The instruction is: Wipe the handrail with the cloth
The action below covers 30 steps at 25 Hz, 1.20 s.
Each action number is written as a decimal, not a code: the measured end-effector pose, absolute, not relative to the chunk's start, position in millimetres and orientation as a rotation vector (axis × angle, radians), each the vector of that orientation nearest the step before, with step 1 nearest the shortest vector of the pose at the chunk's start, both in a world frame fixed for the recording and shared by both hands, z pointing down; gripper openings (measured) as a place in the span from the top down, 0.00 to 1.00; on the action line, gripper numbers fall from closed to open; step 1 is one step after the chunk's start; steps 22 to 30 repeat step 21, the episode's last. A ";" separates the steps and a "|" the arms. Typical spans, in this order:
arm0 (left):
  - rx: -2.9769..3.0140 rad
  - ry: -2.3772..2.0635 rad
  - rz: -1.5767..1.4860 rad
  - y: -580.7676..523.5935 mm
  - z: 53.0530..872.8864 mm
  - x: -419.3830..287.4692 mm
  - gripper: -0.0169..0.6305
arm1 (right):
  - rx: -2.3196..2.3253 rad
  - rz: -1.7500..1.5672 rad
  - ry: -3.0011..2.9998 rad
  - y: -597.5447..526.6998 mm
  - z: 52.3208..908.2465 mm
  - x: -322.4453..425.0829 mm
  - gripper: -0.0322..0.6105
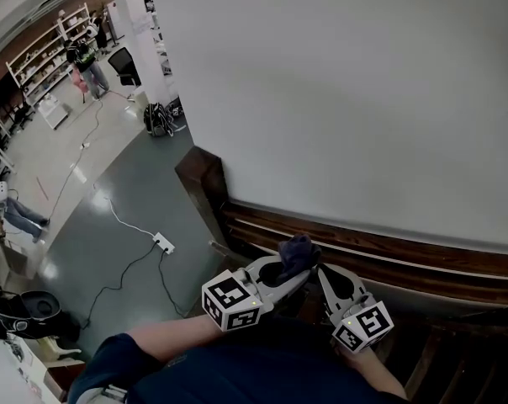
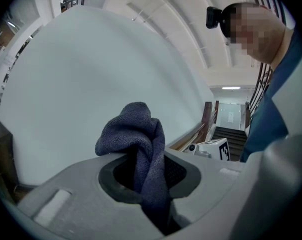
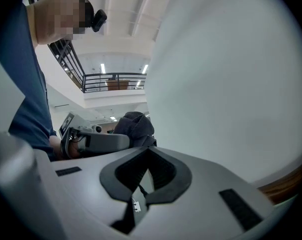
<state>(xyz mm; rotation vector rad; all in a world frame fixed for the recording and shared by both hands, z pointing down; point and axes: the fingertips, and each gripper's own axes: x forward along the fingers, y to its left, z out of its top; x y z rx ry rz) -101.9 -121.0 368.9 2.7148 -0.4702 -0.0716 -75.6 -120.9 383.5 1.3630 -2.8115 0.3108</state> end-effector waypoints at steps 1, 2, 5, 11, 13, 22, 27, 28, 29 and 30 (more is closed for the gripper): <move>2.715 -0.474 -0.072 -121.2 368.3 -102.1 0.85 | 1.361 0.312 -2.813 -121.1 383.2 -75.6 0.94; 2.715 -0.477 -0.073 -121.6 368.0 -102.0 0.85 | 1.360 0.313 -2.814 -121.4 383.3 -75.4 0.94; 2.713 -0.477 -0.067 -122.4 370.4 -100.5 0.85 | 1.356 0.313 -2.813 -122.4 385.6 -74.6 0.94; 2.711 -0.480 -0.067 -118.1 370.5 -97.8 0.86 | 1.353 0.315 -2.811 -117.0 385.9 -71.1 0.94; 2.709 -0.482 -0.068 -118.8 371.0 -98.4 0.85 | 1.351 0.317 -2.812 -117.7 386.6 -71.6 0.94; 2.709 -0.485 -0.062 -122.5 374.3 -96.7 0.85 | 1.339 0.307 -2.816 -121.7 387.4 -71.2 0.94; 2.709 -0.485 -0.062 -122.5 374.3 -96.7 0.85 | 1.339 0.307 -2.816 -121.7 387.4 -71.2 0.94; 2.709 -0.485 -0.062 -122.5 374.3 -96.7 0.85 | 1.339 0.307 -2.816 -121.7 387.4 -71.2 0.94; 2.709 -0.485 -0.062 -122.5 374.3 -96.7 0.85 | 1.339 0.307 -2.816 -121.7 387.4 -71.2 0.94; 2.709 -0.485 -0.062 -122.5 374.3 -96.7 0.85 | 1.339 0.307 -2.816 -121.7 387.4 -71.2 0.94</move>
